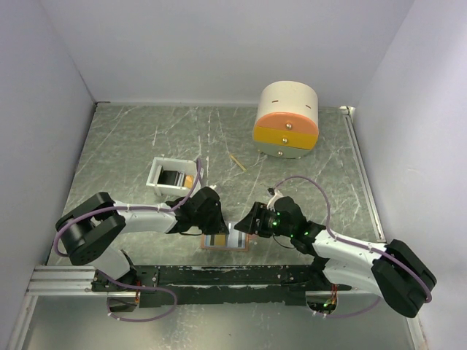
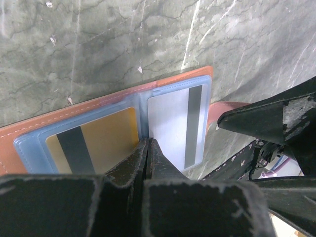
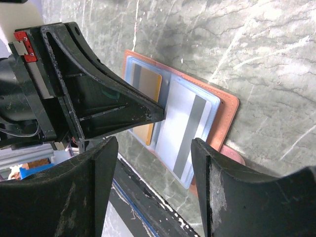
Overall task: Put the credit cards into the card holder
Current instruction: Turn over the card slot in the card holder.
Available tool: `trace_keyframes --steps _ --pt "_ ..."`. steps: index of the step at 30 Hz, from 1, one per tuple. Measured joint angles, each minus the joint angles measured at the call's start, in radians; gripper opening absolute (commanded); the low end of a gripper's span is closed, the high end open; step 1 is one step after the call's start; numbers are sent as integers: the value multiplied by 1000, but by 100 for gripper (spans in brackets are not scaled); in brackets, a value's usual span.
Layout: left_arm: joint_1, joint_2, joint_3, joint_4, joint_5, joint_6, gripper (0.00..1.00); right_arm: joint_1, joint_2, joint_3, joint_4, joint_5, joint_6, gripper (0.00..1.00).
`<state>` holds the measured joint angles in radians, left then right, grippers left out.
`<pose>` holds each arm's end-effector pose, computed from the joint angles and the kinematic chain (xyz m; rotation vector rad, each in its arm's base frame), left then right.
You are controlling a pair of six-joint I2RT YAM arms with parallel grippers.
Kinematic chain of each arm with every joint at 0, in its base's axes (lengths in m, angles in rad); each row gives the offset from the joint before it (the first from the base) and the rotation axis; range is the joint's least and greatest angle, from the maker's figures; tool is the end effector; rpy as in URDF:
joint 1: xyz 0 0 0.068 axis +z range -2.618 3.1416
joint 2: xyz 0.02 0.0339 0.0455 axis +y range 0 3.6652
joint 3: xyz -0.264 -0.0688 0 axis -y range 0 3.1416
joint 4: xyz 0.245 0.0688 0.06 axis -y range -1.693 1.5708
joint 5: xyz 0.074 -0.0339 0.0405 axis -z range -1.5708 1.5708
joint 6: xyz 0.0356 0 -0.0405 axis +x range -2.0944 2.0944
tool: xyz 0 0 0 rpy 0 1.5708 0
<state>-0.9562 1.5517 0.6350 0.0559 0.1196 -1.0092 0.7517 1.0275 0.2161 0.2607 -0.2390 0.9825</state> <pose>0.1597 -0.2336 0.1366 -0.0116 2.6959 -0.9208 0.1318 0.1347 0.1463 0.1152 2.3811 1.1993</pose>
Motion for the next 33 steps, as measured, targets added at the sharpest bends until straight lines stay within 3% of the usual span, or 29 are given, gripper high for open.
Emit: trace_keyframes --steps 33 --pt "0 5 -1 8 2 -2 7 0 93 0 26 22 13 61"
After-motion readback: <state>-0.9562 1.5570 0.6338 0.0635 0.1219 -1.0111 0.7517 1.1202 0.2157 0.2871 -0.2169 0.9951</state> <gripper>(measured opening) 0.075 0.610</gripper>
